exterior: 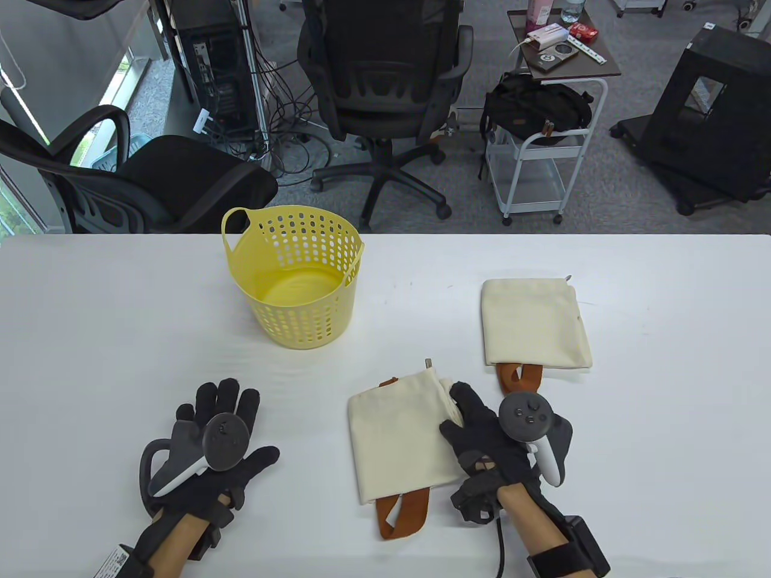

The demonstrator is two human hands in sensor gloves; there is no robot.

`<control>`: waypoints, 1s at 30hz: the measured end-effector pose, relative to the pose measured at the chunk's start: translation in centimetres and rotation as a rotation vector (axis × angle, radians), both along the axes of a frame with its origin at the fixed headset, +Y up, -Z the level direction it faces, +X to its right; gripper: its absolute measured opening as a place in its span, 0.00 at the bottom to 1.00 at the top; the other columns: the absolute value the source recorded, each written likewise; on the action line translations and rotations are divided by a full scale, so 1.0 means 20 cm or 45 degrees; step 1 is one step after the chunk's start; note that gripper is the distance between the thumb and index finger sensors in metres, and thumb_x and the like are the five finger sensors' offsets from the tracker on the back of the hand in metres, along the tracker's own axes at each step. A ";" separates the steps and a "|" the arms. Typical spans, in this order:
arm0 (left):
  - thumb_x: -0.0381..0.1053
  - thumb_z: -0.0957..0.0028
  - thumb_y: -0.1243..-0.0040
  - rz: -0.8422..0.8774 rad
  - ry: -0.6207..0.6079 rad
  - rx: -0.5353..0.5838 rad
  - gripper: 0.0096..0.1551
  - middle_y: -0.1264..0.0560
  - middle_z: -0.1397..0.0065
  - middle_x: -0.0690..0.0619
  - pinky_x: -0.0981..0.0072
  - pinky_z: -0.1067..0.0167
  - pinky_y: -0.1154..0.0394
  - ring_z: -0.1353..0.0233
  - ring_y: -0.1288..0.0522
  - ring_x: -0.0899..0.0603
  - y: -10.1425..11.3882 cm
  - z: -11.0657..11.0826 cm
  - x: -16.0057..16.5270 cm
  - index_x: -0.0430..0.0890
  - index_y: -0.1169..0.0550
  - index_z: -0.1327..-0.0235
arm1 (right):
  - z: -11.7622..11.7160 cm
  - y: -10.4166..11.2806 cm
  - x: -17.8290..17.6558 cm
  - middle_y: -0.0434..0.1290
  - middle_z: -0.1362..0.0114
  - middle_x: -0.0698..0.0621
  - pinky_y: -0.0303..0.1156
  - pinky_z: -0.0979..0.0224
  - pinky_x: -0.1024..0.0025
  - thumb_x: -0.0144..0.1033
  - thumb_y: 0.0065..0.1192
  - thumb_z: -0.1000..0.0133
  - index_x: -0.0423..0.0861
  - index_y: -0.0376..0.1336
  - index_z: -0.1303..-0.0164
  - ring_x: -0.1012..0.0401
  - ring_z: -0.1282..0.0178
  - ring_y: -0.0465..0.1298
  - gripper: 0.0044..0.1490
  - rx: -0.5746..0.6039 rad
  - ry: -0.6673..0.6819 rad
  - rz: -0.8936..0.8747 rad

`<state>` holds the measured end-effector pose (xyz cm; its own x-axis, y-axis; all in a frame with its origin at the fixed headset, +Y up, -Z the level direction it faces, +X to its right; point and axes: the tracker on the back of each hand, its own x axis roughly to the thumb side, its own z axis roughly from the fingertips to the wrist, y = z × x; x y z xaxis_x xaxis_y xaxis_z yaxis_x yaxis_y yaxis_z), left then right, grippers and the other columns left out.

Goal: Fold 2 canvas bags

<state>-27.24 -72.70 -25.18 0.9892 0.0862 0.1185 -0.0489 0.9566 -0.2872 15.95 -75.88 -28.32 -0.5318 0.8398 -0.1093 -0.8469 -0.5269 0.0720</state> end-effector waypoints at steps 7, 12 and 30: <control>0.72 0.62 0.49 0.032 0.009 0.017 0.56 0.71 0.19 0.52 0.29 0.25 0.69 0.18 0.73 0.34 0.02 0.01 -0.02 0.57 0.59 0.26 | -0.19 0.25 0.19 0.72 0.31 0.45 0.87 0.57 0.64 0.30 0.68 0.49 0.49 0.57 0.26 0.56 0.52 0.86 0.39 0.228 -0.089 -0.185; 0.72 0.62 0.48 0.029 0.015 0.011 0.57 0.72 0.20 0.52 0.29 0.25 0.69 0.18 0.73 0.34 0.01 0.00 -0.04 0.58 0.58 0.26 | -0.39 0.39 0.39 0.69 0.28 0.44 0.83 0.49 0.59 0.27 0.63 0.47 0.51 0.56 0.25 0.53 0.46 0.83 0.38 0.309 -0.174 -0.235; 0.72 0.63 0.48 -0.050 0.043 0.037 0.57 0.72 0.20 0.53 0.29 0.25 0.70 0.18 0.74 0.34 0.01 0.01 -0.06 0.58 0.59 0.26 | -0.77 0.10 0.87 0.68 0.25 0.47 0.79 0.41 0.54 0.32 0.68 0.45 0.56 0.57 0.24 0.53 0.38 0.80 0.38 -0.100 -0.545 0.509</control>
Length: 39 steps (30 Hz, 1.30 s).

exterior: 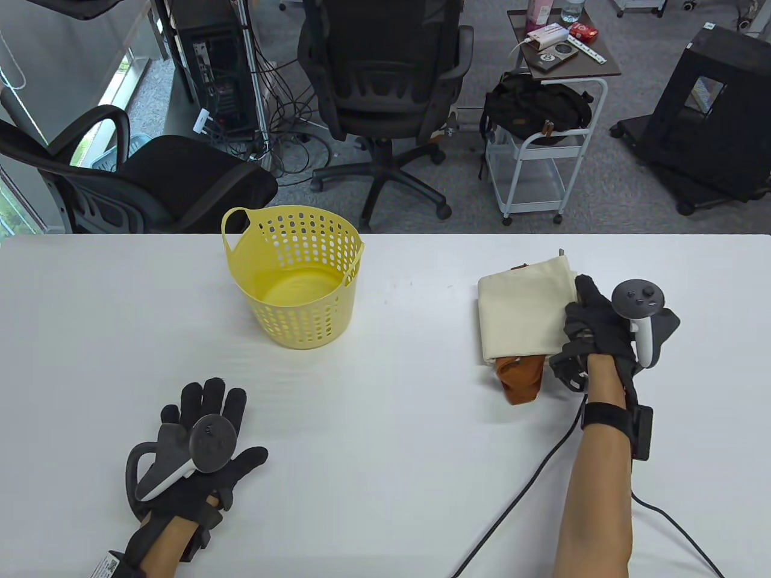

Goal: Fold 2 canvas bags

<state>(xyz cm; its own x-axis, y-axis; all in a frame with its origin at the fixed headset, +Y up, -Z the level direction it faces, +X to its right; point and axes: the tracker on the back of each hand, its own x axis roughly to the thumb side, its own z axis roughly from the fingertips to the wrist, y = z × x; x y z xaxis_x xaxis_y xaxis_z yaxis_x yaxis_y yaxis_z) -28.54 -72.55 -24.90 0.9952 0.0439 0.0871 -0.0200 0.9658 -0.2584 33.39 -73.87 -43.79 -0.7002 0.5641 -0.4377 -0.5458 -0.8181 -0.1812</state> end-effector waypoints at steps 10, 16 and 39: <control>0.72 0.63 0.48 -0.024 0.013 0.003 0.57 0.72 0.20 0.53 0.29 0.25 0.70 0.18 0.74 0.34 -0.02 -0.01 0.00 0.58 0.59 0.26 | -0.03 -0.05 -0.12 0.63 0.20 0.47 0.73 0.29 0.50 0.42 0.66 0.45 0.52 0.51 0.22 0.51 0.27 0.74 0.42 -0.232 -0.033 0.507; 0.72 0.63 0.48 -0.006 0.003 0.068 0.57 0.71 0.19 0.53 0.30 0.24 0.69 0.17 0.73 0.35 -0.01 0.01 0.01 0.58 0.60 0.27 | 0.04 0.04 -0.18 0.55 0.16 0.45 0.68 0.24 0.46 0.50 0.65 0.47 0.51 0.48 0.21 0.47 0.20 0.66 0.47 -0.167 0.032 0.595; 0.72 0.63 0.50 -0.059 0.014 0.011 0.57 0.71 0.19 0.53 0.29 0.25 0.69 0.17 0.72 0.34 0.00 0.01 0.02 0.58 0.60 0.26 | 0.82 0.07 -0.73 0.41 0.13 0.45 0.49 0.18 0.39 0.60 0.55 0.47 0.53 0.43 0.19 0.43 0.14 0.44 0.50 0.007 0.647 0.777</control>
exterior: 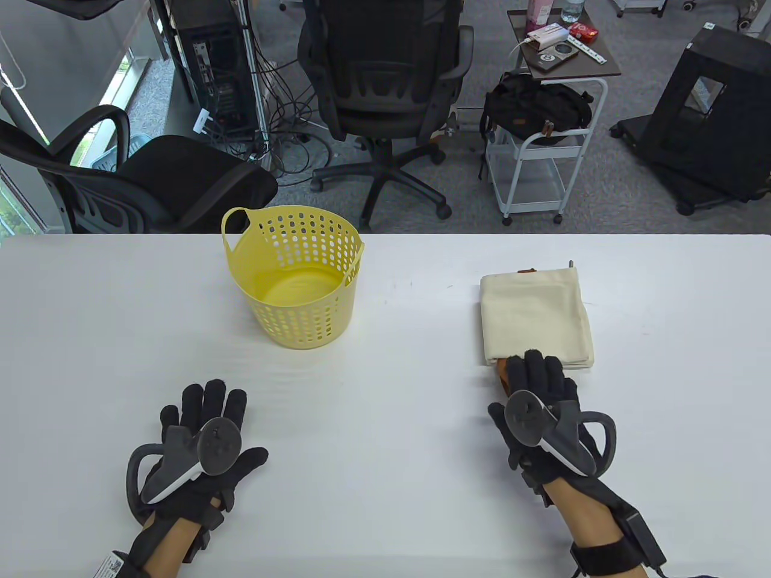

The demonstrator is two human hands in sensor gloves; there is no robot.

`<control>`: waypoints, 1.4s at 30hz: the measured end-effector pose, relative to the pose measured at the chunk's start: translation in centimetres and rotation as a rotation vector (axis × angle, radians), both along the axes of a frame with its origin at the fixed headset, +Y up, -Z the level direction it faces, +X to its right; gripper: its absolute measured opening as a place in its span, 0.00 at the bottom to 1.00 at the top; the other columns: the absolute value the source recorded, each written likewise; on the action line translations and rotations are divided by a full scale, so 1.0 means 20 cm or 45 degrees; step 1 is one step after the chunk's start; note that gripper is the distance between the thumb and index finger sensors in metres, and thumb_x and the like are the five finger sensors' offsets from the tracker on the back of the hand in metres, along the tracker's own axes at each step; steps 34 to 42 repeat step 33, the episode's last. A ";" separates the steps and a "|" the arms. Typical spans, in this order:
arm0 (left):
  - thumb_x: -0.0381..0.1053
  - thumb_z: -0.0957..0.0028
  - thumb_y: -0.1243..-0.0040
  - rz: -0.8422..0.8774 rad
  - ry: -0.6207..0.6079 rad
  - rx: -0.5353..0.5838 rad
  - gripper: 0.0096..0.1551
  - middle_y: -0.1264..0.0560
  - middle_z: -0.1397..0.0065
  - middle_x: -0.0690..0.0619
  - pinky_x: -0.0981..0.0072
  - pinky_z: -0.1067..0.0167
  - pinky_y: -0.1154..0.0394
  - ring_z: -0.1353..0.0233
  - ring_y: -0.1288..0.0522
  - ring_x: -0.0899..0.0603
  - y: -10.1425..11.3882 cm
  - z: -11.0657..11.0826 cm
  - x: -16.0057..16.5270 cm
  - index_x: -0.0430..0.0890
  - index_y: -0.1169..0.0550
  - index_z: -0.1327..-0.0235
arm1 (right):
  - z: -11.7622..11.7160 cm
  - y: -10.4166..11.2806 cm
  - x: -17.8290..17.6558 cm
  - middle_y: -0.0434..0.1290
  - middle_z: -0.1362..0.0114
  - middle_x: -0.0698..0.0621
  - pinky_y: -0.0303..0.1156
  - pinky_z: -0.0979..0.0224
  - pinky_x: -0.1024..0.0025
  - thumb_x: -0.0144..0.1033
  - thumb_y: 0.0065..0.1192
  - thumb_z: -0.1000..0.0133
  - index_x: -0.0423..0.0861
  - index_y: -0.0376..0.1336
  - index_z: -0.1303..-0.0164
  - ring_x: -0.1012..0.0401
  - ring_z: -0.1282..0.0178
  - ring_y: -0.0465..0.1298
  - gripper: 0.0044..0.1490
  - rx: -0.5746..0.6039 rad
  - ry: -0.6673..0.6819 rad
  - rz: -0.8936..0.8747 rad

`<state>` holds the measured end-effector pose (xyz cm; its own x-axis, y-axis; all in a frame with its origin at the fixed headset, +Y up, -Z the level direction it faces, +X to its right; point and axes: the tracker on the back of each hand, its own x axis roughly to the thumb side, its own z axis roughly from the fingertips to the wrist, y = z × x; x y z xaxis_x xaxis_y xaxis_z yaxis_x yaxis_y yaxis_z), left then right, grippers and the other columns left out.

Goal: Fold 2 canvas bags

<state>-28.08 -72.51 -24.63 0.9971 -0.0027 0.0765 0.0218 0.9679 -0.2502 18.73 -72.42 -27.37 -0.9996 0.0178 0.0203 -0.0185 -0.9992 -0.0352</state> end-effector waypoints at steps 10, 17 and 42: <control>0.72 0.63 0.50 -0.018 0.021 -0.019 0.57 0.71 0.19 0.52 0.29 0.25 0.69 0.17 0.72 0.34 -0.01 -0.01 0.00 0.58 0.61 0.27 | 0.03 -0.17 -0.05 0.35 0.14 0.45 0.42 0.18 0.37 0.64 0.48 0.49 0.52 0.38 0.19 0.42 0.15 0.39 0.52 -0.146 0.058 0.093; 0.72 0.62 0.50 -0.003 0.018 -0.039 0.57 0.71 0.19 0.52 0.29 0.25 0.69 0.17 0.72 0.34 -0.01 -0.01 0.00 0.58 0.61 0.26 | 0.03 -0.16 -0.05 0.35 0.14 0.46 0.41 0.19 0.36 0.64 0.48 0.49 0.53 0.38 0.19 0.43 0.15 0.38 0.52 -0.161 0.054 0.098; 0.72 0.62 0.50 0.024 0.014 -0.049 0.57 0.71 0.19 0.52 0.29 0.25 0.68 0.17 0.72 0.34 0.00 -0.01 -0.01 0.58 0.60 0.26 | 0.04 -0.14 -0.08 0.35 0.14 0.45 0.40 0.19 0.36 0.64 0.48 0.49 0.52 0.38 0.19 0.42 0.15 0.36 0.52 -0.185 0.083 0.100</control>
